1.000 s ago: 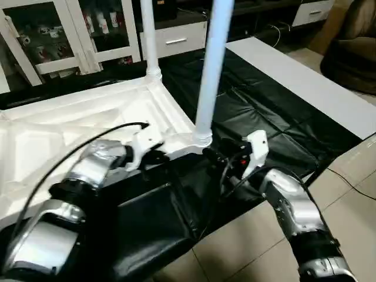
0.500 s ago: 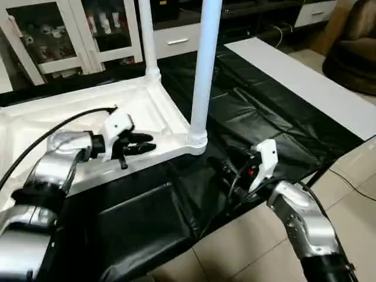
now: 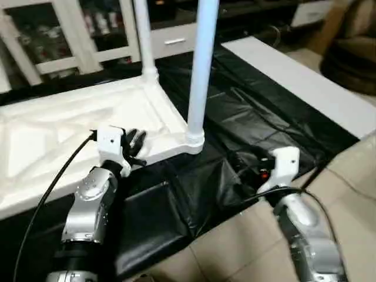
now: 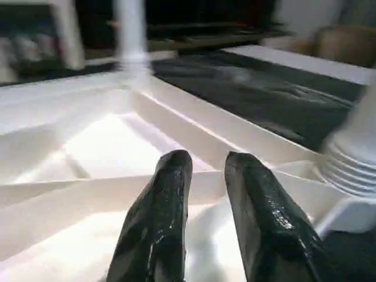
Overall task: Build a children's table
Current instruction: Rotate leg to tighten
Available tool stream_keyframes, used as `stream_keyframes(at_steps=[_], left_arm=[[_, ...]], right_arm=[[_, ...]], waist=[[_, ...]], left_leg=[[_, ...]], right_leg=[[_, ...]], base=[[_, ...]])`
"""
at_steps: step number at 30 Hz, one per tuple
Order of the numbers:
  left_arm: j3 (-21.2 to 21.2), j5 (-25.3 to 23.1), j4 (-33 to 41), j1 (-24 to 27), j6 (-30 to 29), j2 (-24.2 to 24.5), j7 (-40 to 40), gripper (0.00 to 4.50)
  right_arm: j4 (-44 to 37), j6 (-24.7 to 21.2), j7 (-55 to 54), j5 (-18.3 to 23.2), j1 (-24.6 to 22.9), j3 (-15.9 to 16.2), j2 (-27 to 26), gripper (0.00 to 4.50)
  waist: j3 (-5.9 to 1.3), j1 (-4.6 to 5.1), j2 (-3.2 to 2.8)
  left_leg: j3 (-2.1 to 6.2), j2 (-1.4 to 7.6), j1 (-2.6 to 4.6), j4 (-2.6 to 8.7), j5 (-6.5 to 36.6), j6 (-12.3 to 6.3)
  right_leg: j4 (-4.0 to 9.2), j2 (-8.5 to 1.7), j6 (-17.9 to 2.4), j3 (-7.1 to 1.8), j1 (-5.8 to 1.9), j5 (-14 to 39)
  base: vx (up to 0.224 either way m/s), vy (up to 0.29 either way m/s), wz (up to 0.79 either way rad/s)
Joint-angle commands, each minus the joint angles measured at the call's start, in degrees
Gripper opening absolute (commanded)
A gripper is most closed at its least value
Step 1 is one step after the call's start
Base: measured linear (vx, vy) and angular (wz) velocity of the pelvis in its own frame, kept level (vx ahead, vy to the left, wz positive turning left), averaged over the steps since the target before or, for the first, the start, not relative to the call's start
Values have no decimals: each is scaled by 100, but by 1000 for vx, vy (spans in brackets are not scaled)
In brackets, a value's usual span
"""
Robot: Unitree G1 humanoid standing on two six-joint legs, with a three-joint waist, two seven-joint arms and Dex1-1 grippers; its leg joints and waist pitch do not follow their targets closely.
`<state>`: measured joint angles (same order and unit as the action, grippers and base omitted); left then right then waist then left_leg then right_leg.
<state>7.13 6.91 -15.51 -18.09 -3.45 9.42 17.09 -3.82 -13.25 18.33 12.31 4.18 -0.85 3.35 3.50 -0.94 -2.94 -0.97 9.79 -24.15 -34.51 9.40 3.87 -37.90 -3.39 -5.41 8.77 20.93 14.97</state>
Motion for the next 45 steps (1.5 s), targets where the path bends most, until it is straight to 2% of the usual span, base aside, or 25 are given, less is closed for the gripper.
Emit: stream_keyframes(at_steps=[1,4,5,6,7,10,11,12,13,14,16,17,19,21,27,29,30,32,33,34,37,40,43,44,45], left_arm=[[-102,-164,235,1,-18,-94,-210,128],[-192,-335,432,84,-140,-151,-433,128],[-211,-401,471,112,-162,-167,-507,128],[-224,-452,513,141,-192,-193,-581,128],[-233,-493,561,174,-297,-205,-695,128],[-229,-539,585,245,-359,-165,-796,128],[-227,-544,585,248,-364,-160,-801,128],[-215,-558,595,261,-380,-142,-812,128],[-185,-547,621,272,-391,-147,-835,128],[-158,-567,632,258,-502,-142,-897,128],[-96,-460,748,266,-630,-178,-904,128],[-96,-427,784,276,-671,-184,-881,128],[-133,-353,929,351,-792,-185,-796,128],[-134,-326,1027,428,-855,-224,-852,148],[-236,-307,1247,582,-850,-354,-878,186],[-218,-306,1251,553,-843,-435,-938,205],[-217,-292,1253,545,-840,-457,-944,202],[-234,-311,1299,555,-831,-486,-1026,222],[-237,-310,1306,556,-834,-488,-1033,239],[-259,-315,1340,567,-835,-505,-1090,247],[-256,-308,1343,580,-848,-509,-1116,264],[-313,-311,1332,580,-897,-461,-1005,289],[-280,-352,1291,474,-879,-429,-1033,314],[-262,-351,1281,449,-874,-432,-1052,327],[-241,-330,1257,412,-884,-428,-1069,331]], right_arm=[[-38,-6,-107,-78,28,-67,77,380],[32,-11,-146,-118,65,-101,93,380],[75,8,-162,-154,72,-105,104,380],[127,35,-187,-196,82,-115,119,380],[191,36,-246,-194,111,-144,115,380],[338,52,-375,-251,193,-119,83,380],[345,54,-381,-255,198,-114,80,380],[375,62,-419,-283,214,-87,64,380],[396,68,-460,-311,220,-65,48,380],[414,74,-524,-358,206,-54,30,380],[479,-8,-701,-336,168,-157,-51,380],[498,-50,-728,-312,161,-189,-66,380],[564,-94,-737,-275,138,-236,-59,380],[591,-91,-694,-241,134,-251,-36,380],[580,-69,-295,-73,305,-169,123,380],[568,-86,-273,-23,372,-216,141,380],[561,-110,-283,-10,395,-235,143,380],[536,-143,-269,-25,430,-245,153,380],[534,-145,-266,-25,432,-245,155,380],[499,-144,-225,-76,456,-202,206,380],[429,-170,-203,-113,494,-129,248,380],[427,-130,-244,-100,507,-116,227,380],[438,-98,-263,-102,485,-88,209,380],[433,-99,-253,-103,476,-73,212,380],[414,-103,-212,-100,453,-28,221,380]], waist=[[-296,57,-142],[-283,-51,151],[-324,-180,498],[-164,-278,278],[-136,-249,297],[-452,-248,-47],[-502,-192,-123],[-496,148,-77],[-465,144,-36],[-434,119,-19],[-529,-137,469],[-589,-184,751],[-458,-473,570],[-418,-449,483],[-109,-140,375],[-140,-143,243],[-105,-307,215],[-40,-252,569],[-15,-264,640],[-192,-580,698],[-257,-618,533],[-561,67,231],[-483,136,396],[-459,141,468],[-506,8,802]], left_leg=[[857,497,253,1019,2337,-1186],[647,-207,-83,653,2637,-426],[-341,-612,118,-1344,1647,-318],[-601,-447,127,-1611,1602,-523],[-846,-268,-95,-1588,1891,-581],[-614,276,365,-326,1581,-1063],[243,1118,526,238,1321,-1706],[841,1975,1076,380,329,-2630],[722,1316,1177,5,-2108,-3467],[231,1328,1054,-70,-2732,-3251],[-589,-306,369,-589,-1524,-2674],[-627,-524,5,-824,-501,-2315],[-498,-309,167,-352,161,-378],[-524,-220,225,-42,379,46],[-588,69,1018,308,3736,128],[-338,747,653,1203,5507,-215],[-513,743,824,1265,5861,-343],[-708,472,1145,691,5287,-166],[-887,123,1035,170,4327,-8],[-789,1,491,-376,1543,-422],[-746,97,453,71,631,-470],[380,880,1916,590,982,-1972],[-97,665,1619,570,402,-2649],[-305,396,1466,535,457,-2452],[-781,-363,949,217,1206,-1817]], right_leg=[[-228,12,-1086,-391,-27,1023],[480,-286,-1803,-653,-187,1935],[1376,-769,-2118,-289,52,3530],[1379,-780,-1871,-271,181,4103],[1143,-936,-587,16,-214,3982],[1216,-759,479,338,-621,1912],[613,-325,994,574,-451,1134],[-693,-399,997,-113,521,1329],[-893,-498,258,-735,1004,640],[-800,-553,87,-908,1067,87],[289,-341,-600,-1058,244,-1588],[343,-625,-497,-1356,-217,-2183],[384,-705,957,-1091,-180,-2512],[536,-461,1828,-967,-177,-1174],[1238,-111,812,-337,180,4809],[-242,-129,431,-218,-621,1804],[-379,-126,345,-264,-509,1093],[456,-348,345,-682,-290,3456],[1021,-560,481,-669,-252,5165],[1260,-971,399,-1282,-854,5900],[1113,-581,-271,-1009,-1025,3453],[-270,-74,359,-442,274,907],[-331,-277,574,-565,658,-265],[-42,-295,367,-625,523,-587],[427,-343,158,-1076,-279,-332]], base=[[-32,-207,67],[-66,-246,69],[-99,-282,67],[-90,-273,39],[-2,-221,38],[-6,-234,68],[-38,-261,89],[6,-260,75],[30,-210,64],[30,-210,64],[-14,-212,16],[-8,-236,-4],[-36,-249,-4],[-63,-201,-6],[-97,-27,-4],[-62,40,-18],[0,0,0],[64,-69,-10],[86,-59,-19],[104,-10,1],[129,13,5],[198,48,2],[213,7,5],[188,-9,1],[183,-40,7]])
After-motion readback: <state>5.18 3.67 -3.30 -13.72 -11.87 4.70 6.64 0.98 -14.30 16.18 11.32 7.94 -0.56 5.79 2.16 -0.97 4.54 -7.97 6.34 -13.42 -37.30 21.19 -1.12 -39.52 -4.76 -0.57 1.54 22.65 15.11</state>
